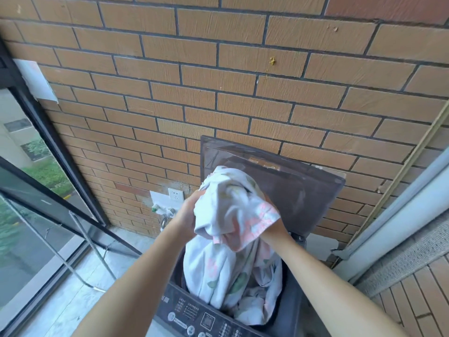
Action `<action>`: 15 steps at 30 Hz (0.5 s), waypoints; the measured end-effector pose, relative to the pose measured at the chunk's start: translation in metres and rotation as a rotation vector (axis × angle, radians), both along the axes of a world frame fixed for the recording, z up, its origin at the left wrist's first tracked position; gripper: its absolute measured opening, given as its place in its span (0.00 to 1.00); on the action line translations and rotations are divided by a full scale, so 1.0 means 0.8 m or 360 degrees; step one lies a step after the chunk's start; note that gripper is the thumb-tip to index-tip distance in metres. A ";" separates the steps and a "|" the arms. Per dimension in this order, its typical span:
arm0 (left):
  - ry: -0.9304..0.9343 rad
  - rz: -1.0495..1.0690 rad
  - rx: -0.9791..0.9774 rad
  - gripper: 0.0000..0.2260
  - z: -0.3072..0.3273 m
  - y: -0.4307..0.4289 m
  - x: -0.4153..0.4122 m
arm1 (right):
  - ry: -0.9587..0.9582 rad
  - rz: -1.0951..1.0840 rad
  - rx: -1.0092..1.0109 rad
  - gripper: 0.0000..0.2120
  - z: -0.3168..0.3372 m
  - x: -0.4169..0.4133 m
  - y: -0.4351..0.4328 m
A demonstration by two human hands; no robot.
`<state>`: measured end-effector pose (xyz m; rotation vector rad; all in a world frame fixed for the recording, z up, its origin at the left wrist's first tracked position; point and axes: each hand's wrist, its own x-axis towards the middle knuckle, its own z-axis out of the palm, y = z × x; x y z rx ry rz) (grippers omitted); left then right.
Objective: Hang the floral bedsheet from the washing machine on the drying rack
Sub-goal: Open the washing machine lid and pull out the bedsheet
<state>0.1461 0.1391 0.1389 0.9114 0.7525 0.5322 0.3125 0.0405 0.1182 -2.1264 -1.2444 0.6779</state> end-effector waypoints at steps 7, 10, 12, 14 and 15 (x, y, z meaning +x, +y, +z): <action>0.0199 -0.0151 0.0522 0.11 -0.061 0.019 -0.041 | -0.0105 0.0080 0.0442 0.26 0.078 -0.001 0.012; 0.0462 -0.0189 0.0695 0.15 -0.091 -0.011 -0.048 | -0.0229 0.0165 0.0449 0.27 0.105 -0.004 0.025; 0.0484 -0.0331 0.0800 0.28 -0.097 -0.031 -0.043 | -0.0277 0.0133 0.0452 0.28 0.116 -0.005 0.034; 0.0562 -0.0423 0.0813 0.41 -0.100 -0.044 -0.033 | -0.0245 0.0073 0.0458 0.29 0.121 -0.010 0.037; 0.0594 -0.0416 0.0842 0.45 -0.105 -0.049 -0.025 | -0.0200 0.0048 0.0466 0.27 0.122 -0.012 0.036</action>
